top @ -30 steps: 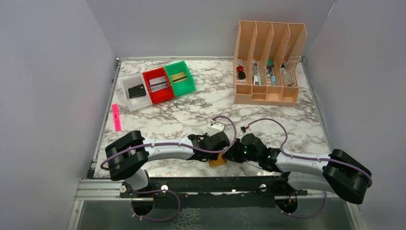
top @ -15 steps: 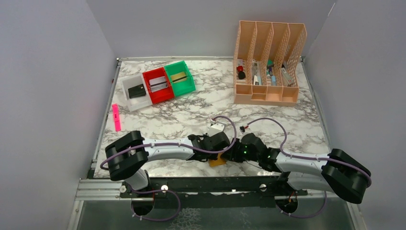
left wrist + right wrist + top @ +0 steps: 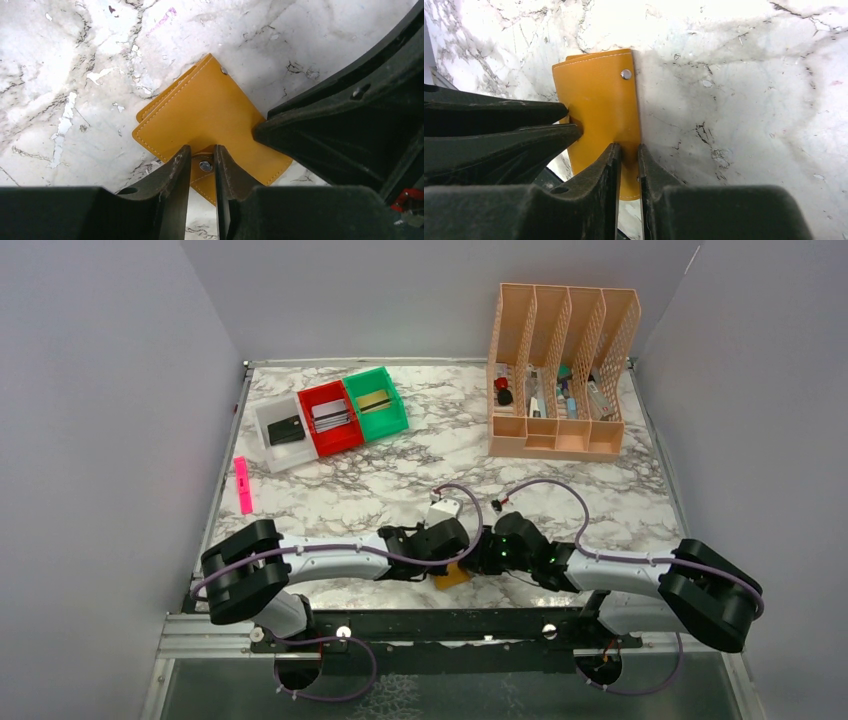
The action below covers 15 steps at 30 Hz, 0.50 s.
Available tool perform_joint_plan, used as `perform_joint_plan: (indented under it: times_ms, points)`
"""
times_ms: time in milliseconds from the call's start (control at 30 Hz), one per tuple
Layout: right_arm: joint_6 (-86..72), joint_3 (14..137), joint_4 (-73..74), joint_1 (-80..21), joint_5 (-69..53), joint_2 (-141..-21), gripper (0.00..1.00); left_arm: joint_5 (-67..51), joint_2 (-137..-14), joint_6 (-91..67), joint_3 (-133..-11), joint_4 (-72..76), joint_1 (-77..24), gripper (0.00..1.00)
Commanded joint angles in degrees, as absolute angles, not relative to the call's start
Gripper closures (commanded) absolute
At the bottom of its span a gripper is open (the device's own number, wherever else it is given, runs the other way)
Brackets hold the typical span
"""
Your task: Take the credit cards out of the card holder
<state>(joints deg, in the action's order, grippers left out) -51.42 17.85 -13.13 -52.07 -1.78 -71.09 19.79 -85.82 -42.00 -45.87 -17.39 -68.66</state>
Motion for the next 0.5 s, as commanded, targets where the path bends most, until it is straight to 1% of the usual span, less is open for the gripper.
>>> perform_joint_plan:
  times_ms: [0, 267, 367, 400, 467]
  points:
    - [-49.79, 17.09, -6.05, -52.12, 3.25, -70.47, 0.78, 20.76, -81.63, -42.70, -42.96, -16.74, -68.92, 1.00]
    - [-50.51, 17.06, -6.11, -52.12, 3.13, -71.72, 0.79, 21.26, -79.00, -43.50, -41.00, -16.70, -68.99, 1.00]
    - [-49.38, 16.74, -8.01, -52.12, 1.17, -71.19, 0.77, 19.86, -79.27, -42.53, -41.27, -16.78, -68.97, 1.00]
    - [-49.04, 16.63, -8.86, -52.12, 0.28, -70.97, 0.75, 19.28, -79.67, -42.20, -41.49, -16.75, -68.96, 0.95]
    - [-48.80, 16.89, -9.55, -52.12, -0.90, -71.04, 0.73, 18.13, -80.39, -41.79, -42.30, -16.64, -68.93, 0.77]
